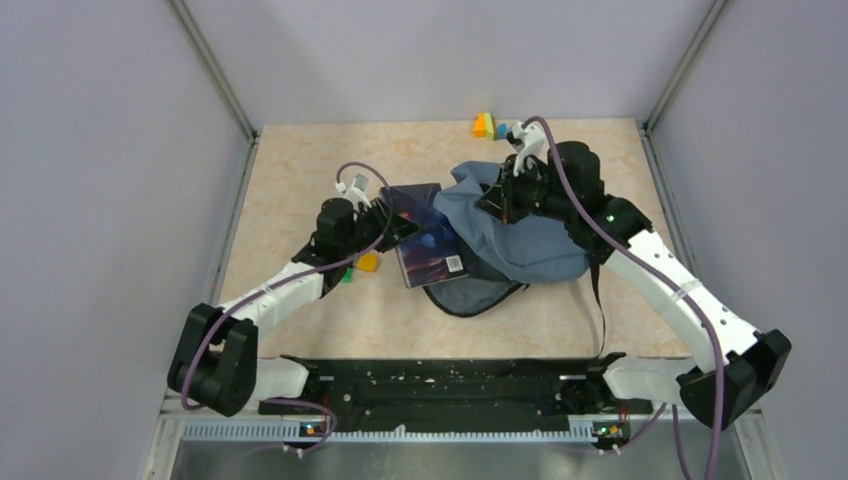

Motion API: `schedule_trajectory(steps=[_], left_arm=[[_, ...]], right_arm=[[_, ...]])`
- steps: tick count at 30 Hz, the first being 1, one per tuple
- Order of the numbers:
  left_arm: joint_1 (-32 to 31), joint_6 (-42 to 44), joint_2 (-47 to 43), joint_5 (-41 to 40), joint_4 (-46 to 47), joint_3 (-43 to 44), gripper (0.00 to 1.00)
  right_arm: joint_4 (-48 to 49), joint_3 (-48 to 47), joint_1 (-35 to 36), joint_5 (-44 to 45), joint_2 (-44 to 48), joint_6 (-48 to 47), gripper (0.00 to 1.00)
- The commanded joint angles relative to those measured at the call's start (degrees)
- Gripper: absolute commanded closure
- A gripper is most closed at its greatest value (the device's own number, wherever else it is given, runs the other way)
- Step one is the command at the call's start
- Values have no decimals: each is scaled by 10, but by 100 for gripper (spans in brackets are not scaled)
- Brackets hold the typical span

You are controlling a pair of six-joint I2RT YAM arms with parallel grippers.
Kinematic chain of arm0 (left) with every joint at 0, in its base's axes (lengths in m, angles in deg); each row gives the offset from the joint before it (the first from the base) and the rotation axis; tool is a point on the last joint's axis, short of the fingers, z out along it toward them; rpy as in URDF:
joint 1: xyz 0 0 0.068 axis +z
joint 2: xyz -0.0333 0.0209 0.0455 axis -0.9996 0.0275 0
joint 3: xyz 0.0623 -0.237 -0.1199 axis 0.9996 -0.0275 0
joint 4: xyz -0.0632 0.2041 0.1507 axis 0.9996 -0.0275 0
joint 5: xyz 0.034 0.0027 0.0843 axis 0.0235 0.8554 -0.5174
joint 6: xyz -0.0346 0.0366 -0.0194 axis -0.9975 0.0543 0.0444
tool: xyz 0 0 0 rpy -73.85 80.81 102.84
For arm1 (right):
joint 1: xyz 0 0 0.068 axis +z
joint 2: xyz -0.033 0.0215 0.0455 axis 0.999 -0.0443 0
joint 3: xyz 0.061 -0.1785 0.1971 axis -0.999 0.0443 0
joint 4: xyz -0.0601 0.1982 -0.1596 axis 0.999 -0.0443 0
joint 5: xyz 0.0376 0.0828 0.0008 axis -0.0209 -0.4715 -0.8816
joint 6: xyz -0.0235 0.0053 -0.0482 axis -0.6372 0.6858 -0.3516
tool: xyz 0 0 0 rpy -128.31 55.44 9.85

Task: Pack the student bag
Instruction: Place the book in the student bag.

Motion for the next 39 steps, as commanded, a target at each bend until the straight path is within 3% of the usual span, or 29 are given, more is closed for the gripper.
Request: schedule_trajectory(steps=[1,11,22,32,39], left_arm=[[-37,-66,-3,-32,160,2,100],[-102,-106,34,-30,178,-25,100],[-131,-128,-33,-49,153,-87,100],[-146,-135,-22,-47,198,-45,100],[-145,-135,38,-59,262,-5,100]], right_arm=[[112,-8,-7,-66,67,49,100],[129,4,-21,-71,85,66,100],[137,15,-28,-72,95,75,100],[135,27,-28,-85,105,77,100],[127,40,-28,-110,118,67,100]])
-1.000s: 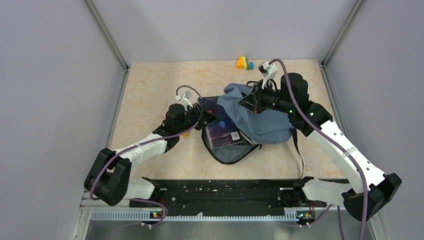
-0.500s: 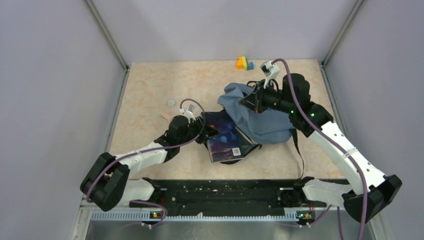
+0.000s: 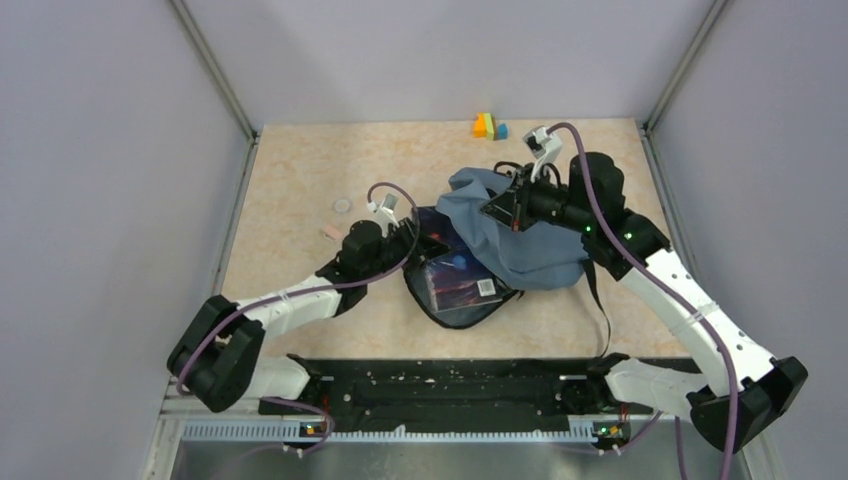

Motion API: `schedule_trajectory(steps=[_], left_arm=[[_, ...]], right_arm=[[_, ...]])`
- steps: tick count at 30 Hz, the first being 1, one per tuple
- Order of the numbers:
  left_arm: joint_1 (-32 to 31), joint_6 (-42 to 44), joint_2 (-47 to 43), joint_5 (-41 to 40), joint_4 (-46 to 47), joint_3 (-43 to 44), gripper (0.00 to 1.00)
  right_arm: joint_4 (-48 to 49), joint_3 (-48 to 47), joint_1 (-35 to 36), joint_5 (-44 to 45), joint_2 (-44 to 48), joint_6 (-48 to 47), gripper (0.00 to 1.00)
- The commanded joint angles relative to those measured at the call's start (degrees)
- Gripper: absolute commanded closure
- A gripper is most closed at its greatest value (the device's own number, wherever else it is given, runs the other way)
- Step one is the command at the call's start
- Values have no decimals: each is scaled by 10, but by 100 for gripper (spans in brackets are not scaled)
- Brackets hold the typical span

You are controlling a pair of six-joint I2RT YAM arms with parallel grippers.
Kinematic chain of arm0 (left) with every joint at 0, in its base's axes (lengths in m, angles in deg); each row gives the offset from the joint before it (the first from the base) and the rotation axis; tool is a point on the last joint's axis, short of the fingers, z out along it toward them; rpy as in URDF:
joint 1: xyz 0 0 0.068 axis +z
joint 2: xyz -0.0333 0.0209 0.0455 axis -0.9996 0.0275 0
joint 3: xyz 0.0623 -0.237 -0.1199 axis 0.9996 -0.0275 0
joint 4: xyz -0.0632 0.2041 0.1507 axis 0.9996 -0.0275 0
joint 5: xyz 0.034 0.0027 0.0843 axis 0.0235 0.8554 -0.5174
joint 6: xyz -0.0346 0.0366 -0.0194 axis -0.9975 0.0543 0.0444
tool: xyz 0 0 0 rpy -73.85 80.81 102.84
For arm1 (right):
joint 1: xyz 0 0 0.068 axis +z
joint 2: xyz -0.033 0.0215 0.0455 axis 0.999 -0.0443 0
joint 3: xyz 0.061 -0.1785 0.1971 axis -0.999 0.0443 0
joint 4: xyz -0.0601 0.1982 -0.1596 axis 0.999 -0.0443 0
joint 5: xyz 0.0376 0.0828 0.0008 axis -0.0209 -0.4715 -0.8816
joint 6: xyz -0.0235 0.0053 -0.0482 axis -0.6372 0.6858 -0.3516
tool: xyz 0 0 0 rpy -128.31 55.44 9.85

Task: Pack the student bag
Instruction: Place the book in the student bag.

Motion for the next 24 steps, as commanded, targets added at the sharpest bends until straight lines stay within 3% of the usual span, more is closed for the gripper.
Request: schedule_trajectory(steps=[1,4,14,24], left_arm=[[-2,-23,30,1,167,62,100],[-2,-28,63,2,210,75,100],[-3,44,81,-123,257,75,100],[-15,-48,173,-149,390,95,100]], right_arm=[[77,-9,-4,-46,46,0,100],[69,-3,-4,-45,54,-4,100],[69,29,-4,-56,84,1,100],[96,67,-4,-64,82,25,100]])
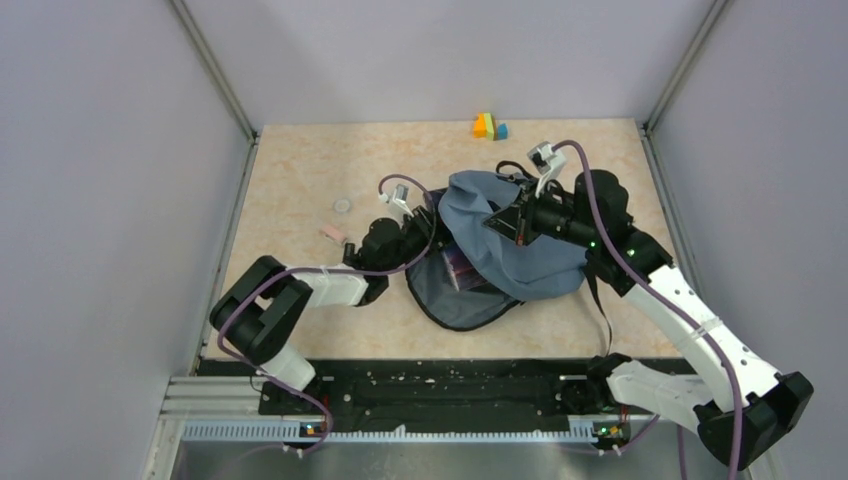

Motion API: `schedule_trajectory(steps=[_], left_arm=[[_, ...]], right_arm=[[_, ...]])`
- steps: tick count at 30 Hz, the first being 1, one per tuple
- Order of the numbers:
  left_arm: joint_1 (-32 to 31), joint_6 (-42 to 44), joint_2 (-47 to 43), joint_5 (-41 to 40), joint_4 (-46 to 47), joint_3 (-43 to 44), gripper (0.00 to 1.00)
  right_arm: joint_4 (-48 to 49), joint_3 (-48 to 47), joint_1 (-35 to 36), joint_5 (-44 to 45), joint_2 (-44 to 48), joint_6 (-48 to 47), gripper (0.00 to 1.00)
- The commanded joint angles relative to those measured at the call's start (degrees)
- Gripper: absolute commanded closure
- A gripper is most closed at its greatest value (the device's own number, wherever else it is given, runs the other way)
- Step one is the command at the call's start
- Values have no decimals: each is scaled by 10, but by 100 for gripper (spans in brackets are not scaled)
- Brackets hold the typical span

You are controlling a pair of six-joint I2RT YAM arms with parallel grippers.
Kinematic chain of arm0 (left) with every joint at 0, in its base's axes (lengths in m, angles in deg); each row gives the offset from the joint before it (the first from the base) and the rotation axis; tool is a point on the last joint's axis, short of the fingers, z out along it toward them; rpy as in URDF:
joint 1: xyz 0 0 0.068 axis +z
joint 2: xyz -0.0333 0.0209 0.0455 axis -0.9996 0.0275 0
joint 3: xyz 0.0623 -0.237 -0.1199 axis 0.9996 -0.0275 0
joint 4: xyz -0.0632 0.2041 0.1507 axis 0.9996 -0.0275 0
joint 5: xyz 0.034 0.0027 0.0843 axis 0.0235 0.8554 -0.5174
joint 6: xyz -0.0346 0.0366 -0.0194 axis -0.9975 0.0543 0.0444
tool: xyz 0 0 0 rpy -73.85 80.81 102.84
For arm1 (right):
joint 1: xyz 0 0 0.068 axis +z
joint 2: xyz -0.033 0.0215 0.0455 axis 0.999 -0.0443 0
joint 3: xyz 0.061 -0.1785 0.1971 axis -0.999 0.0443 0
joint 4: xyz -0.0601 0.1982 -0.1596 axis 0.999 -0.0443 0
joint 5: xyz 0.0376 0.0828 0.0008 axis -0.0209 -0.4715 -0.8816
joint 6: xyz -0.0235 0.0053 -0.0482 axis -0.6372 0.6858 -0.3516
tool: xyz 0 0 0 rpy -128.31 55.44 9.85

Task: Pack the student bag
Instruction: Place the book in the student bag.

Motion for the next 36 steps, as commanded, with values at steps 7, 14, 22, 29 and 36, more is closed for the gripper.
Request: schedule_trajectory(steps=[7,14,22,29,36], left_arm=[[2,-86,-8,-32,99,60,100],[10,-49,-103,-27,-22,52,100],[12,-88,-140,-21,22,35,100],[11,-126,-117,-50,82,28,100],[-39,-99,-56,-136,109,34,100]], right_arm=[[37,-13,-2,-24,26,4,100],[-3,-30,-2,22,36,-36,100],[-15,-30,-2,44,37,-42,100],[-4,-16,-2,38,37,-22,100],[20,0,-2,32,36,-4,100]])
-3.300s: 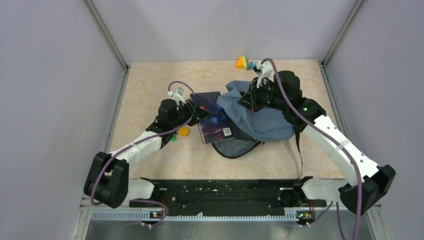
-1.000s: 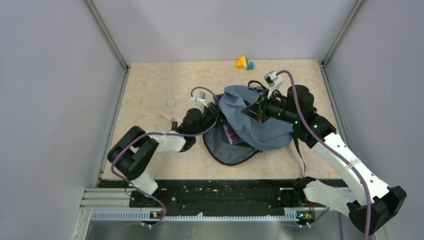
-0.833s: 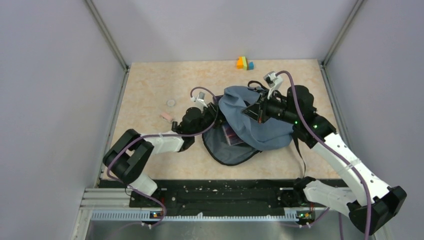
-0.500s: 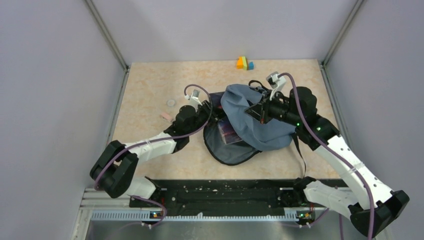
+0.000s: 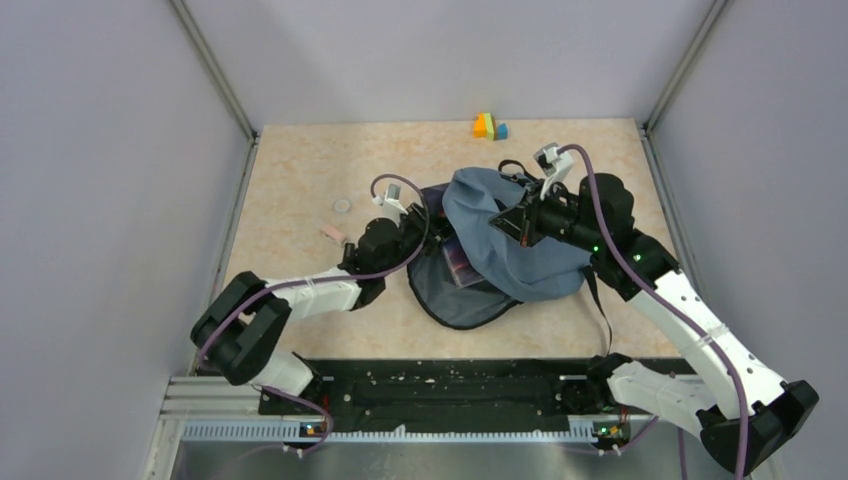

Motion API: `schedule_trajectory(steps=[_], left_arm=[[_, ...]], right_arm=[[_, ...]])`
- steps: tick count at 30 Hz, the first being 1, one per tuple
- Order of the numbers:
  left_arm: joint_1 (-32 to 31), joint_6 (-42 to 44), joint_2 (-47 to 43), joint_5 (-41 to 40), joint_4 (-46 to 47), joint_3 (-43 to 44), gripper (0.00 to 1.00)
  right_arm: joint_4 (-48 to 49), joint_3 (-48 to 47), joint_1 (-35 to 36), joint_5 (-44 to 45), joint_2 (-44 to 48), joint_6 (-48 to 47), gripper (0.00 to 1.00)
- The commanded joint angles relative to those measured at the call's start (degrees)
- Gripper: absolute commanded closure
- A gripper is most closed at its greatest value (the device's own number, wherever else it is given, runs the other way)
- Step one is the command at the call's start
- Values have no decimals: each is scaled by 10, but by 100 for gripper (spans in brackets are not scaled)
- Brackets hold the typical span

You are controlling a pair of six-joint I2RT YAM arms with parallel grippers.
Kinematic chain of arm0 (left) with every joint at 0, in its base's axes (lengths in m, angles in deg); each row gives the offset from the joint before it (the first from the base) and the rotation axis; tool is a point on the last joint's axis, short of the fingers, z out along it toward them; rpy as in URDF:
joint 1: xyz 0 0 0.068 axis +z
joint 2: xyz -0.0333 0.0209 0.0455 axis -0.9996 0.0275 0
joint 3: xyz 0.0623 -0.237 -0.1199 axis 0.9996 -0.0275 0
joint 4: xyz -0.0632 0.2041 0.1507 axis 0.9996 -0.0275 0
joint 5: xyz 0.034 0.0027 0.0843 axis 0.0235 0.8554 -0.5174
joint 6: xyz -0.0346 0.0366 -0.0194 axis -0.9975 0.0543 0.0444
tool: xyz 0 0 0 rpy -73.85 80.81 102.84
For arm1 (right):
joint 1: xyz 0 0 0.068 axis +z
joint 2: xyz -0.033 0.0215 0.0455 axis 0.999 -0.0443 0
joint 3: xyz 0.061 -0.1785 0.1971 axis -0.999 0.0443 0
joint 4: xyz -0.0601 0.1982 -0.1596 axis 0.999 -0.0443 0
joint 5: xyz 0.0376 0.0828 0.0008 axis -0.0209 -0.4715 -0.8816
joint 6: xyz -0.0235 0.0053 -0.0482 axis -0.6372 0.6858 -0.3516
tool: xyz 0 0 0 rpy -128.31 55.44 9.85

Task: Pack the student bag
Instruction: Place the book in the student bag, then adjust the student bag at the center of the board.

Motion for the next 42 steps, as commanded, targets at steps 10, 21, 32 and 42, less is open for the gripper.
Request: schedule_trajectory(steps=[10,21,32,42], left_arm=[[-88,64,168,-150,216,108,100],[-128,144,236,-245,139,195,100],[-128,248,86,-256,-26,82,19],[-97,264,-101,-249,-283,-16,10]], right_arm=[[57,-8,-3,-17,16,18,100],[58,-1,-3,33,11,12,100],[56,15,-3,155,36,-8,100],[64,14,-3,191,52,-28,100]])
